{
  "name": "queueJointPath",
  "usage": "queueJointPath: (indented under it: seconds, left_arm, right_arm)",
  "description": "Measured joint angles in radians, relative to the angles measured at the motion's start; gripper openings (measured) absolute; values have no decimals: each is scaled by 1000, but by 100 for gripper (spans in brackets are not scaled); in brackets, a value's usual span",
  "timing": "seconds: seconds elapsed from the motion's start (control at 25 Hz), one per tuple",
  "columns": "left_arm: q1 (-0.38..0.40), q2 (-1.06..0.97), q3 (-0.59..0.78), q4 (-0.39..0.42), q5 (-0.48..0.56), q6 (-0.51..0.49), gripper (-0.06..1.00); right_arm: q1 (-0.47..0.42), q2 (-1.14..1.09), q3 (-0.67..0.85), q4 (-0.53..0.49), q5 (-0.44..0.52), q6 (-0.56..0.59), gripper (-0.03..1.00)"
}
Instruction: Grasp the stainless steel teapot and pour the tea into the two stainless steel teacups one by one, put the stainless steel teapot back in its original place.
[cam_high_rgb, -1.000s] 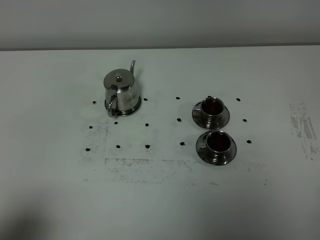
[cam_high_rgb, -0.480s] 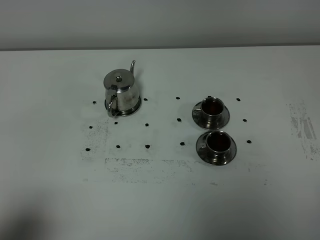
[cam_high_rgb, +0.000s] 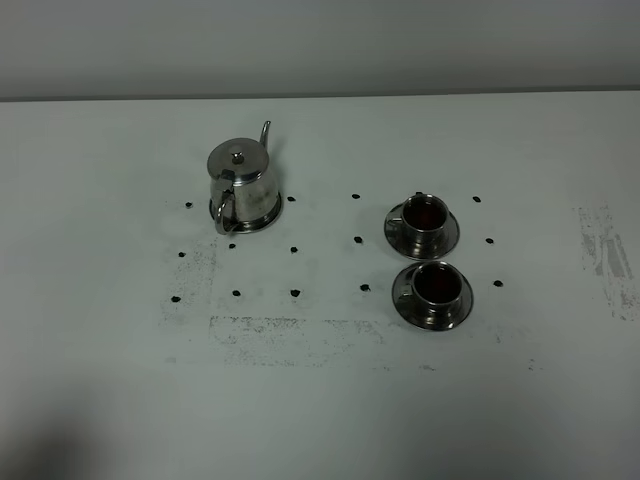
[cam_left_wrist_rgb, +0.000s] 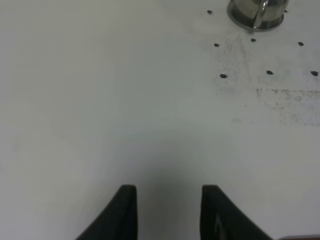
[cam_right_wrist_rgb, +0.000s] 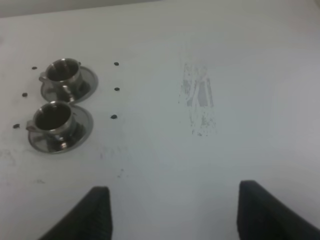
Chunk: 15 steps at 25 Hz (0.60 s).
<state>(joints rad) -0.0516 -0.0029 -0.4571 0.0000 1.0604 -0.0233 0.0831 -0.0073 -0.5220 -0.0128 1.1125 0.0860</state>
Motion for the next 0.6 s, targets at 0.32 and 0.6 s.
queueJointPath:
  seconds: [0.32, 0.6]
  left_arm:
    - [0, 0, 0, 0, 0, 0, 31]
    - [0, 0, 0, 0, 0, 0, 31]
  right_arm:
    - [0, 0, 0, 0, 0, 0, 52]
    - [0, 0, 0, 0, 0, 0, 52]
